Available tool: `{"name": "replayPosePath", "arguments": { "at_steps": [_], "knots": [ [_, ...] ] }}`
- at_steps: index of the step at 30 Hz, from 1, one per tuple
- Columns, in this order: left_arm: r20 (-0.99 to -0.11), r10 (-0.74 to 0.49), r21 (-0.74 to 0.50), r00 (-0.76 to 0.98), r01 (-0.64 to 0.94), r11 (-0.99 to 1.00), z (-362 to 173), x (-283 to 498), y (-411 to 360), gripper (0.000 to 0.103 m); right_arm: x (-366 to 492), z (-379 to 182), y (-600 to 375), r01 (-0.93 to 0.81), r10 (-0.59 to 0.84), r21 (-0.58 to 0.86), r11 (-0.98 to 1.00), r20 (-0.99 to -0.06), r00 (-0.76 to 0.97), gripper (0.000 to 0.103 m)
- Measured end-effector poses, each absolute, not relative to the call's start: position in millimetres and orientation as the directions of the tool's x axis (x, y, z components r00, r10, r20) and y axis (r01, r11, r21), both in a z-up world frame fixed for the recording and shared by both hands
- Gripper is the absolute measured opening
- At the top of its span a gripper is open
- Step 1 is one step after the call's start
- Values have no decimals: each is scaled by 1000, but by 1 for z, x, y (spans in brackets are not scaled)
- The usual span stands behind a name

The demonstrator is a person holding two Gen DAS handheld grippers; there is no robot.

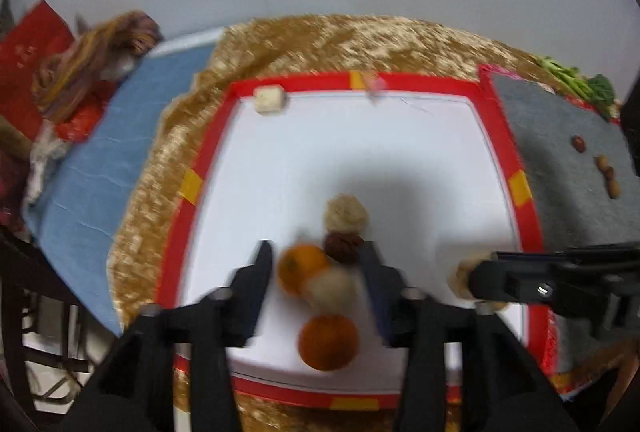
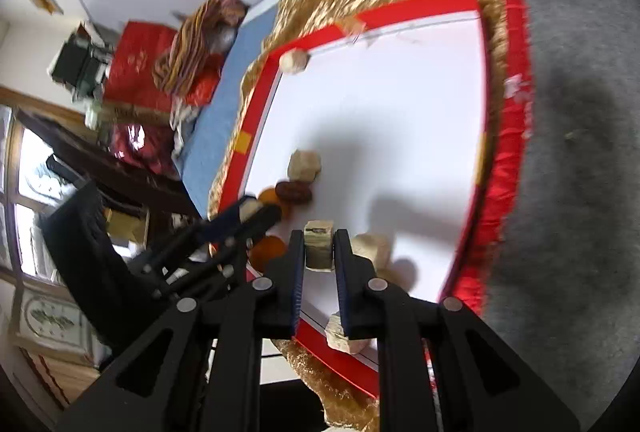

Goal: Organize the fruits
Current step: 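Carry both white cubes into the white tray and open both tools, then grasp a round brown fruit with the right tool while the left tool grasps a red date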

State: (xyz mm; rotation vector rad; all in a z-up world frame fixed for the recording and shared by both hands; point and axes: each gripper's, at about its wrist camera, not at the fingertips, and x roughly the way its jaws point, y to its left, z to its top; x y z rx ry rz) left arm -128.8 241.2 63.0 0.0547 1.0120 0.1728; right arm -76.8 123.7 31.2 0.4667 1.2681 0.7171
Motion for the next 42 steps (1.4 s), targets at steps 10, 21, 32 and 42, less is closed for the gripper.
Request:
{"name": "replayPosePath", "arguments": {
  "at_steps": [10,21,32,42],
  "knots": [
    [-749,142,95,647,-107,990,91,-119,201,60,-72,71,60,-214,737,707,674,-623,262,67],
    [-755,58,103,653,31,994,87,-104,125,61,-79,69,-122,104,582,668,737,-706,404,68],
    [-769,20,108,639,98,989,78,-97,94,61,-67,34,-150,198,532,614,764,-773,345,61],
    [-725,-112,27,680,191,981,84,-85,76,61,-49,8,-138,226,393,469,854,-865,310,24]
  ]
}}
